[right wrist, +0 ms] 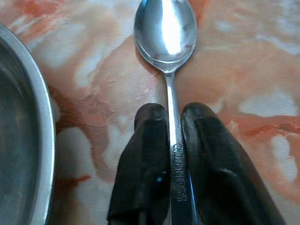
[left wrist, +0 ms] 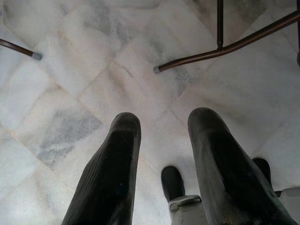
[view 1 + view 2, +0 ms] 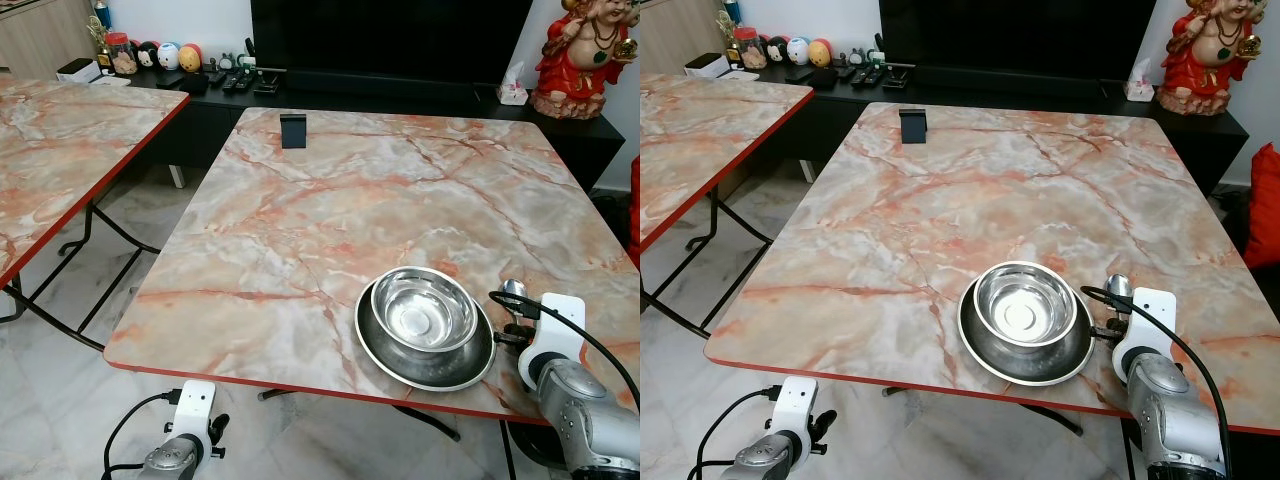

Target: Setting the table

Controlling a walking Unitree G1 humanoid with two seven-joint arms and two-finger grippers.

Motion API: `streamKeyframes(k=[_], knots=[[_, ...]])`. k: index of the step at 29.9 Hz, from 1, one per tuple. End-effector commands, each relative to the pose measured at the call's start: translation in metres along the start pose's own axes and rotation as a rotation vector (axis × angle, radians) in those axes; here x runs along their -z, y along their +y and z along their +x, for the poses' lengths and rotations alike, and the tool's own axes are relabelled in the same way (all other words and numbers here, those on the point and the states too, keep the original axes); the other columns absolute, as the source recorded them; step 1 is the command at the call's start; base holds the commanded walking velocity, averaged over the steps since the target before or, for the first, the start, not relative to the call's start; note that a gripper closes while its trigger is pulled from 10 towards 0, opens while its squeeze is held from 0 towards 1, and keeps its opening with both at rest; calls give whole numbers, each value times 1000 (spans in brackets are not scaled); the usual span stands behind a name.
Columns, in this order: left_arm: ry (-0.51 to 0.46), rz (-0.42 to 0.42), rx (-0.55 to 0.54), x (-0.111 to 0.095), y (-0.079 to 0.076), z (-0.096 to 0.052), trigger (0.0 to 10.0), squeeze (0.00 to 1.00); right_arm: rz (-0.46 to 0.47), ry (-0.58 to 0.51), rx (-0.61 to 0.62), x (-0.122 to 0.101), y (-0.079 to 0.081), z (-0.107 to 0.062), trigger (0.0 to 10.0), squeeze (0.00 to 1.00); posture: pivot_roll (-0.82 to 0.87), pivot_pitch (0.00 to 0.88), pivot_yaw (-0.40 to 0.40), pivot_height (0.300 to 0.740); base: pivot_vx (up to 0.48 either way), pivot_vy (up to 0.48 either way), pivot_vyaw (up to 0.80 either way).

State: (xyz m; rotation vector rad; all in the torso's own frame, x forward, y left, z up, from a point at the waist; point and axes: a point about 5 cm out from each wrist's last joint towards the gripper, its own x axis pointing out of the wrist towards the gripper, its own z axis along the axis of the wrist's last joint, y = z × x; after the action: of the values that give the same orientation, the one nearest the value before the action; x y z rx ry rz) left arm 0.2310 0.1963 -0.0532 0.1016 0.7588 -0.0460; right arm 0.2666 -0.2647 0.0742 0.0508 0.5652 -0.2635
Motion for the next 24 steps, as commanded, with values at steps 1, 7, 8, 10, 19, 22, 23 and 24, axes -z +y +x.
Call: streamKeyframes(k=[1, 7, 8, 10, 19, 22, 23, 24], knots=[[13, 11, 8, 1, -2, 0, 10000, 0, 7, 22, -11, 3, 3, 2, 10000, 710, 7, 0, -25, 740, 0, 0, 0], [14, 14, 9, 0, -2, 1, 10000, 0, 6, 23, -13, 4, 5, 3, 10000, 694, 7, 0, -25, 740, 0, 0, 0], [14, 13, 9, 0, -2, 1, 10000, 0, 6, 24, -15, 4, 6, 3, 10000, 694, 7, 0, -25, 740, 0, 0, 0], [14, 13, 9, 0, -2, 1, 10000, 0, 5, 23, -12, 4, 5, 3, 10000, 651, 6, 0, -23, 740, 0, 0, 0], [18, 12, 9, 1, -2, 1, 10000, 0, 3, 19, -10, 4, 6, 3, 10000, 0, 3, 0, -21, 740, 0, 0, 0], [18, 11, 10, 1, -2, 1, 10000, 0, 3, 18, -16, 4, 8, 3, 10000, 0, 5, 0, -20, 740, 0, 0, 0], [18, 10, 10, 1, -2, 1, 10000, 0, 3, 18, -17, 4, 8, 3, 10000, 0, 5, 0, -20, 740, 0, 0, 0], [19, 10, 10, 1, -2, 1, 10000, 0, 3, 18, -19, 3, 8, 3, 10000, 0, 5, 0, -20, 740, 0, 0, 0]])
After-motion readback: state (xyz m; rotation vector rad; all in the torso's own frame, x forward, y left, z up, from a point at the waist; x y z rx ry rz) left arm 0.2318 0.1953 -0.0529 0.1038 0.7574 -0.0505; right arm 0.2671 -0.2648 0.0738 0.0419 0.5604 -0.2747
